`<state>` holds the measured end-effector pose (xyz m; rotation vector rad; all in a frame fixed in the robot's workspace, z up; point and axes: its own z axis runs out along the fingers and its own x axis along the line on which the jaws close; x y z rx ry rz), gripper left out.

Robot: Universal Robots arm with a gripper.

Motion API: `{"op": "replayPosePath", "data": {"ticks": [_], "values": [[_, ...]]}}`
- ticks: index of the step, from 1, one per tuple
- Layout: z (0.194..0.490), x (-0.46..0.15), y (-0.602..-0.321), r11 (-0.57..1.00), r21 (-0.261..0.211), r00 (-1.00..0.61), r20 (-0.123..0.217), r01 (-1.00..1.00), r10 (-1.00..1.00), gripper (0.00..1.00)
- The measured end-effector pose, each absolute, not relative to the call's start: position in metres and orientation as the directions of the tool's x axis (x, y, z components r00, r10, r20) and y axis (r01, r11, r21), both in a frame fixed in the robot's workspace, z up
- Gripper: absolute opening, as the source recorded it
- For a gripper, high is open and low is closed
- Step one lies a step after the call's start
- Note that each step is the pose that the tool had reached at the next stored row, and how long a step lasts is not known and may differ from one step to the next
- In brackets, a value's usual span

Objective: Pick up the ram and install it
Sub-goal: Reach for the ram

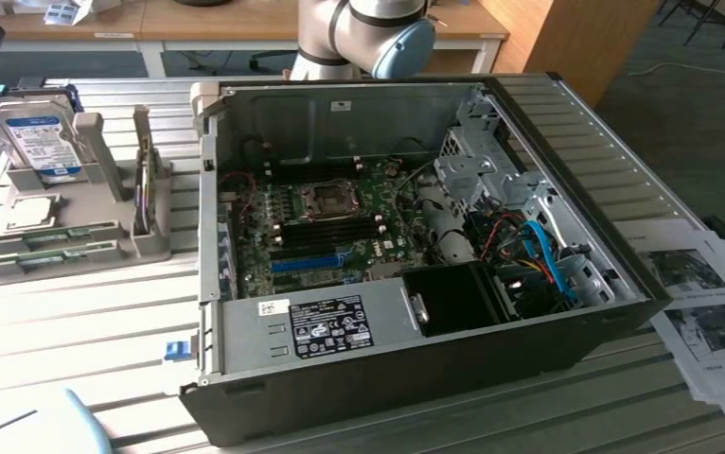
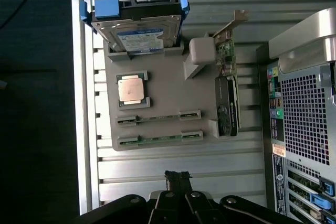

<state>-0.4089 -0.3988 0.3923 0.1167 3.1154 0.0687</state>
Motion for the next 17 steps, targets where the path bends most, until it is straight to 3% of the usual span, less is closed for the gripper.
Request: {"op": "replayPosePath", "data": {"ticks": [17], "values": [[0.391,-0.409,-0.384,0.996,0.045,-0.997,-0.021,0.074,0.075,0.09]]}}
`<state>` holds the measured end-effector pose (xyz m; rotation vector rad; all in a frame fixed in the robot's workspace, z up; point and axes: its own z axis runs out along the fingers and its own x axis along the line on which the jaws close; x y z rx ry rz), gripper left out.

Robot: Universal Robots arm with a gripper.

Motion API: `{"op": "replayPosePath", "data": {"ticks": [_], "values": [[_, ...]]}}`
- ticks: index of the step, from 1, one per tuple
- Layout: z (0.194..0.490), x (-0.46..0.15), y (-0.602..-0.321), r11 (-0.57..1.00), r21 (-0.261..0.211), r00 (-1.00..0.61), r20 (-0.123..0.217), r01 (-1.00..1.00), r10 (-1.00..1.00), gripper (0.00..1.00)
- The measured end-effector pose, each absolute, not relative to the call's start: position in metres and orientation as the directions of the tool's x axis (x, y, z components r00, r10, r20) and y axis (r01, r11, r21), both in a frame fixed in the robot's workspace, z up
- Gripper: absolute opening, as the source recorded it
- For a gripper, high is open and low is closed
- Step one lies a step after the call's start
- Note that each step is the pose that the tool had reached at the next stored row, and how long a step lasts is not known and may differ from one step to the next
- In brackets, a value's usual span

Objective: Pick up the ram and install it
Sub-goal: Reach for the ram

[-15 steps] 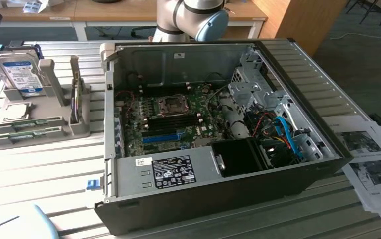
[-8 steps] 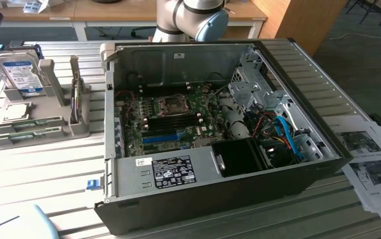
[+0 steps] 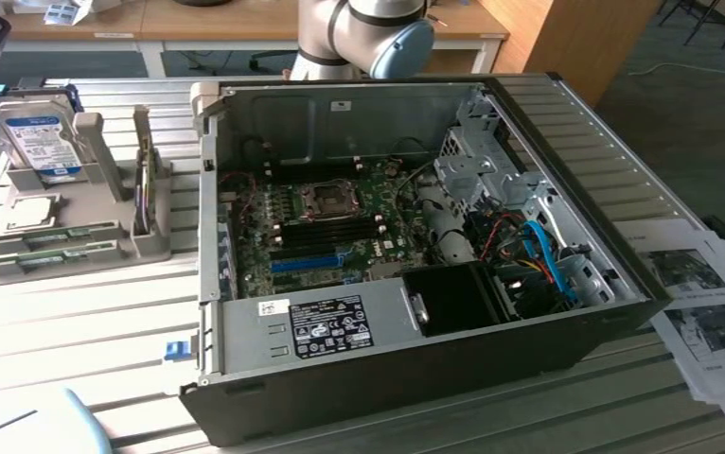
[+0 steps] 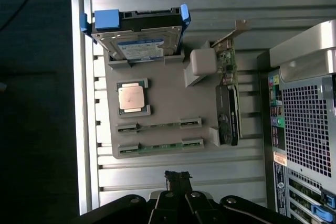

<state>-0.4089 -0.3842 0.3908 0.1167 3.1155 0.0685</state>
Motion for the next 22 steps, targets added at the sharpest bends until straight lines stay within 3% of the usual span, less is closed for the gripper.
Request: {"op": "replayPosePath", "data": {"ticks": [22], "values": [[0.387,-0.409,-0.344,0.996,0.045,-0.997,-0.021,0.074,0.075,0.09]]}}
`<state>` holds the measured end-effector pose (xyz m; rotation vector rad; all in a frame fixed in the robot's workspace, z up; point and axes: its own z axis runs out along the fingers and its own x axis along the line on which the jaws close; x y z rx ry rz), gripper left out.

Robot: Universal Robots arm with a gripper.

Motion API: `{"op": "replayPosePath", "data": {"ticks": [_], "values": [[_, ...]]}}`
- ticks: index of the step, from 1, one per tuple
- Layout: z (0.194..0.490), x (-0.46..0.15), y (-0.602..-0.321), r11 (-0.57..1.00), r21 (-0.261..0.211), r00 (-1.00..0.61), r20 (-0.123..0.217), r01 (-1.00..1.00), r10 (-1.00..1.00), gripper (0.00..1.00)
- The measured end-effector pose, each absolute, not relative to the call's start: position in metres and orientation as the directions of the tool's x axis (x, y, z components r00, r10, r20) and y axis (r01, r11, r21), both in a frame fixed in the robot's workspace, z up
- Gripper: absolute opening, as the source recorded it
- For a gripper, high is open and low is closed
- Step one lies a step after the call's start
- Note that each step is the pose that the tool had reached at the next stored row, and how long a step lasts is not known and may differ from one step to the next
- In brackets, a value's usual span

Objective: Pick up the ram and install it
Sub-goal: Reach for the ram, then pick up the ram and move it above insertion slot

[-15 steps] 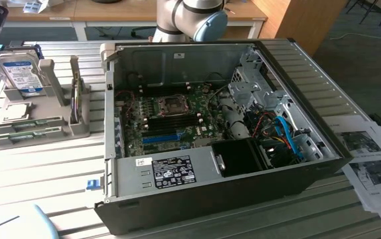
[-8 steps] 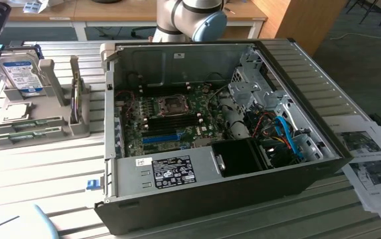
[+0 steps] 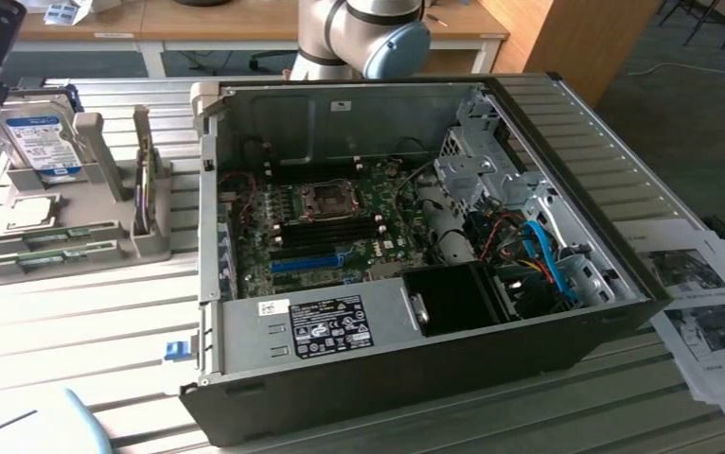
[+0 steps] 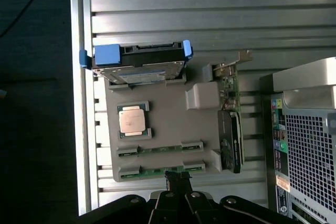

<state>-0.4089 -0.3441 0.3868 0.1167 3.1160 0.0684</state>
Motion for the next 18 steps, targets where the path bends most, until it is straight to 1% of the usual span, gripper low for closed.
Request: {"op": "replayPosePath", "data": {"ticks": [12,18], "values": [[0.385,-0.409,-0.326,0.996,0.045,-0.997,-0.021,0.074,0.075,0.09],[0.385,-0.409,-0.325,0.996,0.045,-0.997,-0.021,0.074,0.075,0.09]]}}
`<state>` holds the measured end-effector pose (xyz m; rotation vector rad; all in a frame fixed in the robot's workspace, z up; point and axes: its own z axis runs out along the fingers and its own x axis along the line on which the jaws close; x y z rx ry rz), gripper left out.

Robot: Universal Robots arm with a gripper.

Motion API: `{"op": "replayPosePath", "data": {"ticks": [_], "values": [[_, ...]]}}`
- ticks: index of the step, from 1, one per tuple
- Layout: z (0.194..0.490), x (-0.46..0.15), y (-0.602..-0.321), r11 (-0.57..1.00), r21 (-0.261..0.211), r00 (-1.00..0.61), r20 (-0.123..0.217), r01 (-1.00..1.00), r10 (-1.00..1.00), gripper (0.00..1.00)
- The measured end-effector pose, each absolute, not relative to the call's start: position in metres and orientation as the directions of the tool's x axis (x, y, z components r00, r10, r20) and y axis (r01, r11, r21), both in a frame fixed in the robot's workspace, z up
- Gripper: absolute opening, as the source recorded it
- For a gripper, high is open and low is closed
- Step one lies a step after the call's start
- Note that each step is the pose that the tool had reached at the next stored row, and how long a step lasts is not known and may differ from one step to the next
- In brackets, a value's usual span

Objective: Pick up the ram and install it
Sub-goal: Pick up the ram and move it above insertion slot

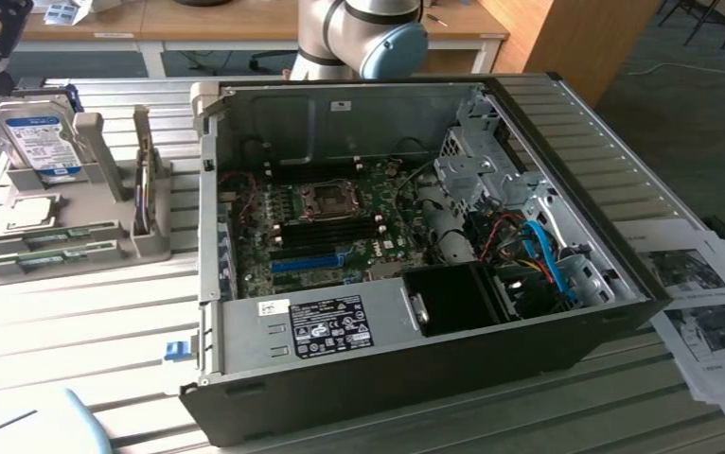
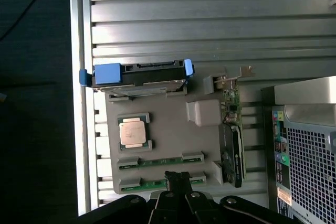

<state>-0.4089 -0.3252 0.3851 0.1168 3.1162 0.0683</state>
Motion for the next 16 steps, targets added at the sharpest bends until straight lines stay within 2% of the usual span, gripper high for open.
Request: {"op": "replayPosePath", "data": {"ticks": [10,16], "values": [[0.3851,-0.4089,-0.3252,0.996,0.045,-0.997,-0.021,0.071,0.072,0.09],[0.3851,-0.4090,-0.3252,0.999,0.045,-1.000,-0.021,-0.017,-0.016,0.09]]}}
